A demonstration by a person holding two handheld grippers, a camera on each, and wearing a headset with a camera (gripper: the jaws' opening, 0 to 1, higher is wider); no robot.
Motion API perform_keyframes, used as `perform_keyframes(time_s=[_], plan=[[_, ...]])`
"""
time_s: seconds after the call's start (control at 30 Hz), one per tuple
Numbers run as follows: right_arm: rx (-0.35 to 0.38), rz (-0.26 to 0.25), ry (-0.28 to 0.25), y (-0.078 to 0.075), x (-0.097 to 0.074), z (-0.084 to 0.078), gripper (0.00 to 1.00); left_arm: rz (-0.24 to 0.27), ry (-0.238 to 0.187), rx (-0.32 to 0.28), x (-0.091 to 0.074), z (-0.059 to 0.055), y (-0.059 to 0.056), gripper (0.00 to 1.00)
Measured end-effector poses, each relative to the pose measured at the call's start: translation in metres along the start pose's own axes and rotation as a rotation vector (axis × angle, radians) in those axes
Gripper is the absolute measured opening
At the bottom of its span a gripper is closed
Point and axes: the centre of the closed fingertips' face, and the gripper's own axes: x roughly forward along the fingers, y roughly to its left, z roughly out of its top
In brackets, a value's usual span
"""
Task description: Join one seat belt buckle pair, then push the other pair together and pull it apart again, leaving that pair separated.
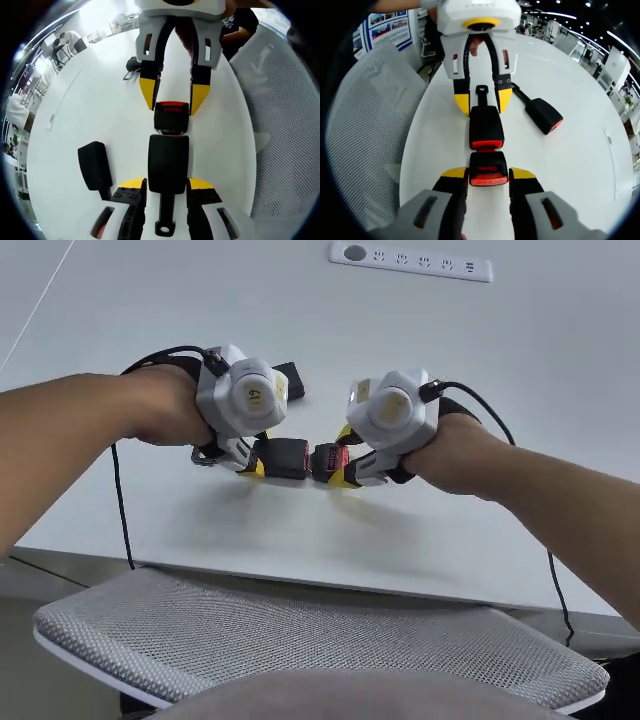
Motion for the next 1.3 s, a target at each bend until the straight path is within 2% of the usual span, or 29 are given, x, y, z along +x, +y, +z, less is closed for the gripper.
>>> perform_keyframes(time_s=[0.17, 0.3, 0.4, 0.57, 0.83, 0.87, 0.97, 1.1, 1.17, 1.3], plan=[[0.002, -0.018, -0.018, -0.007, -0.013, 0.004, 0.33, 0.011, -0.035, -0.027, -0.012, 0.006, 0.005, 0.33], [-0.006, -0.031, -0.02, -0.013, -0.022, 0.004, 0.33, 0.03, -0.057, -0.037, -0.021, 0.015, 0.015, 0.33], [-0.018, -0.043, -0.019, -0.02, -0.028, 0.002, 0.34, 0.055, -0.063, -0.025, -0.024, 0.019, 0.03, 0.33], [-0.014, -0.063, -0.008, -0.032, -0.038, -0.008, 0.34, 0.089, -0.061, -0.04, -0.025, 0.021, 0.052, 0.35], [0.017, -0.092, 0.026, -0.055, -0.052, -0.04, 0.34, 0.141, -0.049, -0.07, -0.026, 0.015, 0.084, 0.38], [0.016, -0.097, 0.039, -0.06, -0.054, -0.048, 0.34, 0.154, -0.046, -0.078, -0.025, 0.013, 0.091, 0.39], [0.033, -0.108, 0.055, -0.069, -0.059, -0.062, 0.34, 0.165, -0.034, -0.097, -0.021, 0.007, 0.102, 0.39], [0.057, -0.128, 0.072, -0.083, -0.067, -0.078, 0.35, 0.161, -0.027, -0.108, -0.015, 0.002, 0.112, 0.39], [0.082, -0.149, 0.097, -0.092, -0.073, -0.093, 0.36, 0.153, -0.01, -0.094, -0.008, -0.004, 0.116, 0.39], [0.106, -0.153, 0.121, -0.098, -0.075, -0.116, 0.36, 0.134, -0.01, -0.091, 0.0, -0.007, 0.121, 0.38]])
